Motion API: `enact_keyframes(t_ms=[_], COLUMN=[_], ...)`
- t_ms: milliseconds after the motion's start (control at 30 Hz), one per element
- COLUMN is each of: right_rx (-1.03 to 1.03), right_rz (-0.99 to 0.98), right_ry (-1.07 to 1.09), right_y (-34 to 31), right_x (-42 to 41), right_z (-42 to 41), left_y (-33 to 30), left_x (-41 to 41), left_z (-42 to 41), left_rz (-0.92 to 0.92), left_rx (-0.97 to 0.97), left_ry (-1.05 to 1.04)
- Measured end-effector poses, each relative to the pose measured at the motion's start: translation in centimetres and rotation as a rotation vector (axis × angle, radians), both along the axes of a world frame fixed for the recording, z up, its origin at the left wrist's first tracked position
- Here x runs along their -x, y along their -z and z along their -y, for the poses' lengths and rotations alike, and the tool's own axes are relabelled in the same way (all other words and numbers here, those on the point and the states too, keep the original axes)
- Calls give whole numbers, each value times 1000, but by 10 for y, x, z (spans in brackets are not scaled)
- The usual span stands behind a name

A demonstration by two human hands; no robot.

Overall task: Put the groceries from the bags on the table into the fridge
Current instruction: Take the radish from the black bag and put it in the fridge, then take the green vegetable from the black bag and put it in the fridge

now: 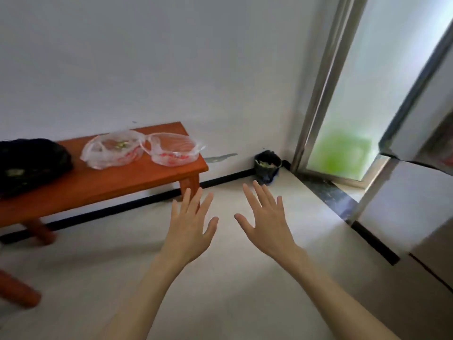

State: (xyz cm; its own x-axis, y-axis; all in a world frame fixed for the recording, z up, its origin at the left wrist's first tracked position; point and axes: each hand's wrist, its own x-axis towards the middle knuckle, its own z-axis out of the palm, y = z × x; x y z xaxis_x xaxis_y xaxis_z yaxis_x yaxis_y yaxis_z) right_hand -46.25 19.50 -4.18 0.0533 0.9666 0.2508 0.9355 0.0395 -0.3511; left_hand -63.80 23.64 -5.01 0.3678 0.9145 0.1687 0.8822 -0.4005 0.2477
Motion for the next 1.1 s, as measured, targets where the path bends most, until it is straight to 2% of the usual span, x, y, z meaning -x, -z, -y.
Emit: enact_keyframes(t_ms=[333,667,1100], right_rx=[43,23,179], right_rz=[5,-11,26], right_ry=[-290,-536,-767], right_y=[22,22,55], right_x=[156,294,488], right_z=[-154,-333,-458], left_y=[21,16,65], left_x=[165,301,493], left_z=[-89,-216,-312], left_rz=[-21,-29,29], left_rx=[103,52,112], left_ry=[-291,-495,-712])
